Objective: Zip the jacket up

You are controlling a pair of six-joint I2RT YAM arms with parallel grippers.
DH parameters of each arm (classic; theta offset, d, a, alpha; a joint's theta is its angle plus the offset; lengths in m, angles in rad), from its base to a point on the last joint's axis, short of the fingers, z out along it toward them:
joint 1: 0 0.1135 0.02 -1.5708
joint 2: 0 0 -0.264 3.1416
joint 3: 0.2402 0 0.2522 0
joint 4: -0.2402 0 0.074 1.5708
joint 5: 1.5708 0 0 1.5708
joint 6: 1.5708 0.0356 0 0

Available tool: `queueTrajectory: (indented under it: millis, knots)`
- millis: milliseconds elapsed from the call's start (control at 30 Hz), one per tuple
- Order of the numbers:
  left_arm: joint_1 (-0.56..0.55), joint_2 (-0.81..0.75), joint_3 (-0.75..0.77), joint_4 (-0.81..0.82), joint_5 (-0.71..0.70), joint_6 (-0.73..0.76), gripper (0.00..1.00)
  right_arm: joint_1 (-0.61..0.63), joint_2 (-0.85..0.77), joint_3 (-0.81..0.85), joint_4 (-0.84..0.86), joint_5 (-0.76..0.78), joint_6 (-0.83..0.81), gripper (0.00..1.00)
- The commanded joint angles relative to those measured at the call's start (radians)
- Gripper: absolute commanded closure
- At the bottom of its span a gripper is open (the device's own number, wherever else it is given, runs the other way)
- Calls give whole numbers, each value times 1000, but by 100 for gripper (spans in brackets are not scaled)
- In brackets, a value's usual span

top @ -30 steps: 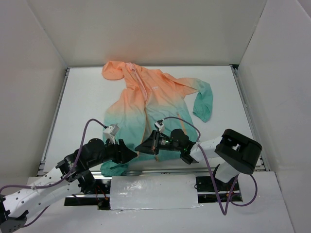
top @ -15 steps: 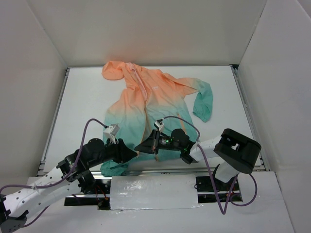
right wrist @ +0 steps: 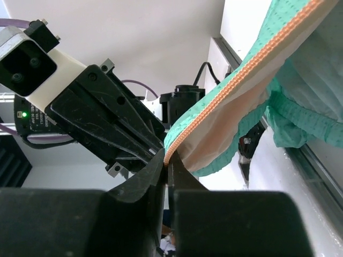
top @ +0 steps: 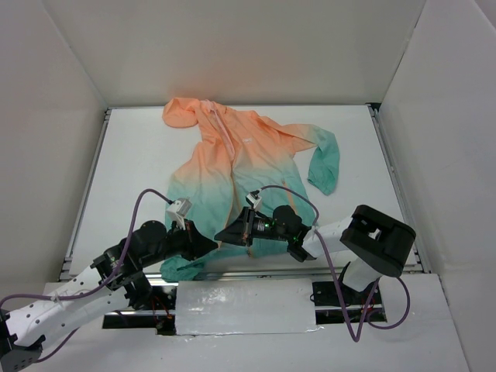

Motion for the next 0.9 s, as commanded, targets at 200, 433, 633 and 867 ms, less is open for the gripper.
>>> queueTrajectory:
  millis: [200,433,633,867]
  knots:
    - [-3,-19,-2,13,-37,-25,100,-5,3,-3,21,-4,-49,54]
    - [-3,-14,0,19,-37,-33,100,-4,9,-19,77,-20,-47,69]
    - [-3,0,-8,33,-34,-41,100,-4,23,-16,108,-33,-40,77]
    - [-3,22,7,36,-26,-32,98,-4,21,-11,108,-58,-47,100]
